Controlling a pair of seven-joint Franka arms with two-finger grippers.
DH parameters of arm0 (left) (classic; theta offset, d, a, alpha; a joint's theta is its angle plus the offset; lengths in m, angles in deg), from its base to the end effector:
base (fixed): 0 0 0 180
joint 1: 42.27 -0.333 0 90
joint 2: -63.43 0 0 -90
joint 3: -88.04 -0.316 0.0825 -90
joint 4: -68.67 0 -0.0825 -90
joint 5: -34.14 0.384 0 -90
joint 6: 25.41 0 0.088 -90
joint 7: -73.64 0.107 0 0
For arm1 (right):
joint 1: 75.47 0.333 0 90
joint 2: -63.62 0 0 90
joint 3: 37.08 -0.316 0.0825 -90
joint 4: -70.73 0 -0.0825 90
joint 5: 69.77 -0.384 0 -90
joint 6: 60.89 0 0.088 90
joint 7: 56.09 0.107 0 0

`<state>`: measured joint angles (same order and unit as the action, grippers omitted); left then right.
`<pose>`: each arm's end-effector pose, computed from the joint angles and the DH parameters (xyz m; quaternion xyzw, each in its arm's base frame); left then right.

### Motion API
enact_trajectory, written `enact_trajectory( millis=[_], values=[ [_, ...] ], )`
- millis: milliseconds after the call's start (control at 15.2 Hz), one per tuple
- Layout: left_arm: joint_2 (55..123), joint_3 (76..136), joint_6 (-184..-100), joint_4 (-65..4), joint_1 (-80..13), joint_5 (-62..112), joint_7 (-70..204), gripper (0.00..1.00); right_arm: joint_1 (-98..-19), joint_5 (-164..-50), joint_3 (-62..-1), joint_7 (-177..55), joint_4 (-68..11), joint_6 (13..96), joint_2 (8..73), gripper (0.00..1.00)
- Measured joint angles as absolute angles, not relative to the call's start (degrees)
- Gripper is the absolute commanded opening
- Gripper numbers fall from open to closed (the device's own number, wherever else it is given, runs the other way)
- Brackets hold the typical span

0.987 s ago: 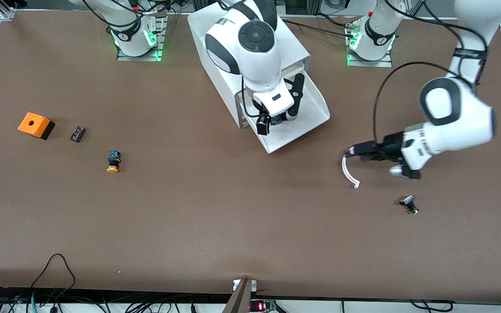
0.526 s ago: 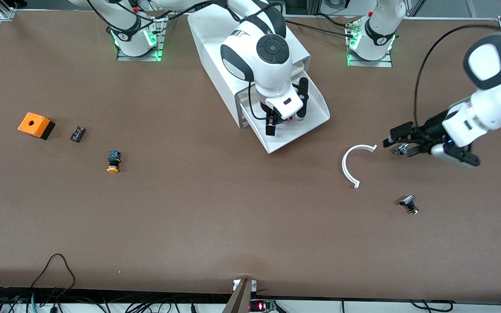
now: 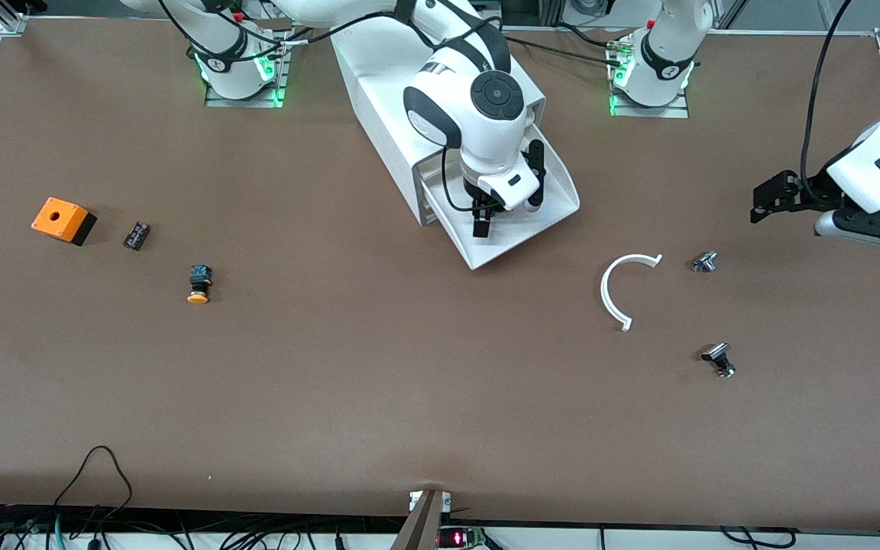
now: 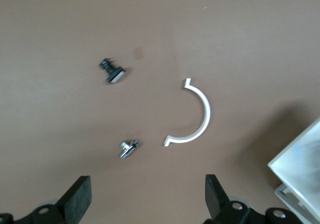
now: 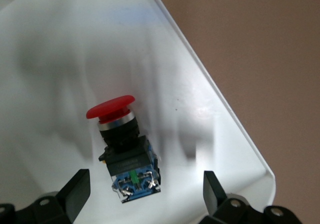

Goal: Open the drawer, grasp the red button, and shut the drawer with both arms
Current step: 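Grasp the red button inside the drawer with the right gripper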

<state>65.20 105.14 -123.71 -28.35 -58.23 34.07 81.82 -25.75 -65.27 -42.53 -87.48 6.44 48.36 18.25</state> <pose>0.5710 -0.0093 0.5622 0.9967 -0.0811 -0.0033 0.0054 0.4561 0.6074 0.3387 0.7287 0.6848 -0.0013 0.0035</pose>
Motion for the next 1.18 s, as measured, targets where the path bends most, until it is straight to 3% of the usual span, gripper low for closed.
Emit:
enact_trajectory(
  millis=[197, 329, 526, 1184],
  values=[
    [65.2, 105.1, -123.3, -28.3, -58.1, 35.9, 80.6, 1.0, -25.3, -64.3, -42.5, -87.5, 6.4, 48.4, 18.0, 0.94],
    [65.2, 105.1, -123.3, -28.3, -58.1, 36.0, 80.5, 1.0, -25.0, -62.9, -42.5, -88.6, 6.4, 48.4, 17.9, 0.81],
    [65.3, 105.1, -123.3, -28.3, -58.1, 36.0, 80.5, 1.0, -24.8, -62.1, -42.5, -91.0, 6.4, 49.1, 17.7, 0.73],
    [65.7, 105.1, -123.3, -27.8, -58.1, 36.0, 80.4, 1.0, -23.9, -60.5, -42.5, -92.1, 6.4, 50.0, 17.4, 0.31]
  ],
)
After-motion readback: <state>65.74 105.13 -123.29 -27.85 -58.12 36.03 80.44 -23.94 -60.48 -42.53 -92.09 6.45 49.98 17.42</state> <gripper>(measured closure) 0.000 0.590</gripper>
